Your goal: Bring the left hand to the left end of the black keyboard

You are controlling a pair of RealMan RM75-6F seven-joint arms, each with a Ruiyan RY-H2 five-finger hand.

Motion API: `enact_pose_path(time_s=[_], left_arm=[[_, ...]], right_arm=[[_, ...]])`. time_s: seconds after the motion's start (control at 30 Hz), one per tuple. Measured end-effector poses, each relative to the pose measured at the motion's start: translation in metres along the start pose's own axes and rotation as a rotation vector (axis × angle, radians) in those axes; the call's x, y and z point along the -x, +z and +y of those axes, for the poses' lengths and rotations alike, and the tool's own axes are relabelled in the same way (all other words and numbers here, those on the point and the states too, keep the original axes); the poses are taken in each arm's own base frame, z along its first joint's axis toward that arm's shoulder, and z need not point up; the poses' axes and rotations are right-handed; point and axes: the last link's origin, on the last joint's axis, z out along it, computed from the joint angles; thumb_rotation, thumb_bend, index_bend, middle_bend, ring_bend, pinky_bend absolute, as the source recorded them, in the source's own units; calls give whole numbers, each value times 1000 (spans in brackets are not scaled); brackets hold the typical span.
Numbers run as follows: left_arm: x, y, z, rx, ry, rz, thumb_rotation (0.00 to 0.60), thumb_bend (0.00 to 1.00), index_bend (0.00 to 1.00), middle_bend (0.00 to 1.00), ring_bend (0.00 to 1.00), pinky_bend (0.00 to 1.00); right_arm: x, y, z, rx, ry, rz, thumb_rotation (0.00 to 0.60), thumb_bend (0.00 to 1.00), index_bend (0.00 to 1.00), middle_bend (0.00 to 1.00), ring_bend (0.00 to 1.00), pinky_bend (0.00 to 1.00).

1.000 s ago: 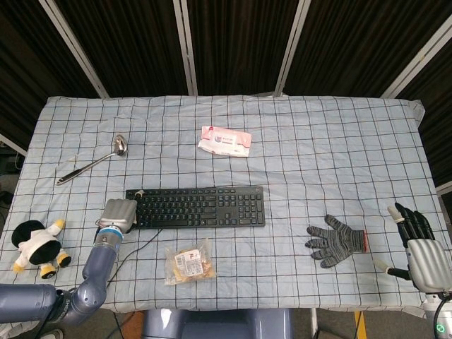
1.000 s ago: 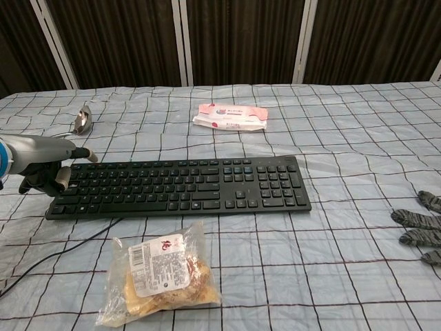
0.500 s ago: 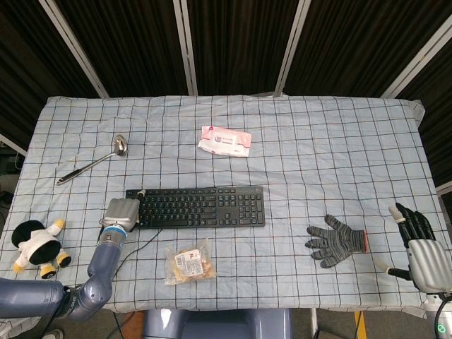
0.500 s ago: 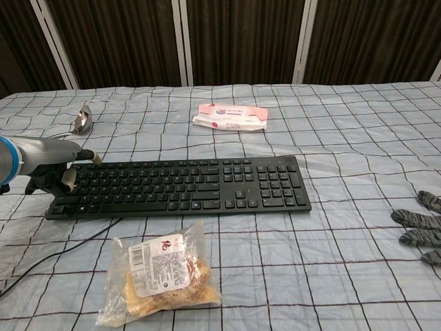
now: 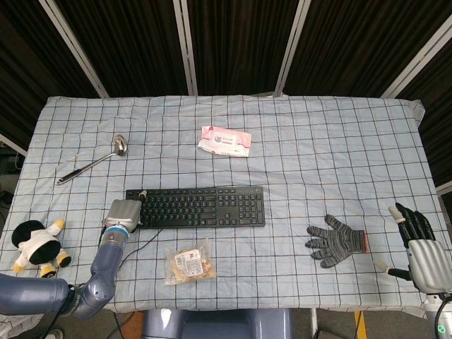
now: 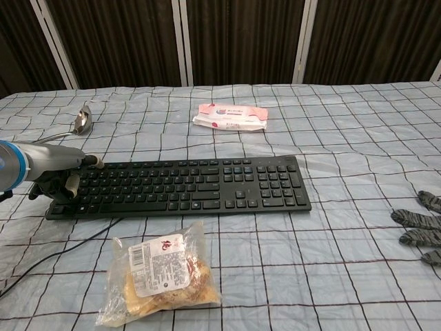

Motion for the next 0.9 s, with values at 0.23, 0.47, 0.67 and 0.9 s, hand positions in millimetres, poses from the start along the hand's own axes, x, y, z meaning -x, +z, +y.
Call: enact_pose_path(time_s=[0.23, 0.47, 0.67, 0.9], left_arm=[[-1, 1, 3, 3, -1, -9, 600, 1000, 0, 894, 793, 599], [-1, 2, 4, 6, 9, -10, 600, 1000, 0, 894, 794, 600], [2, 2, 5, 3, 13, -20, 600, 1000, 0, 894, 794, 599], [2, 3, 5, 2, 14, -18, 600, 1000, 0, 895, 794, 600]], right_arm=[[0, 0, 0, 0, 1, 2, 600, 51, 0, 0, 0, 0], [0, 0, 0, -2, 2, 4, 600, 51, 0, 0, 0, 0], [0, 0, 0, -2, 2, 4, 600, 52, 0, 0, 0, 0], [0, 0, 0, -2, 2, 4, 600, 52, 0, 0, 0, 0]])
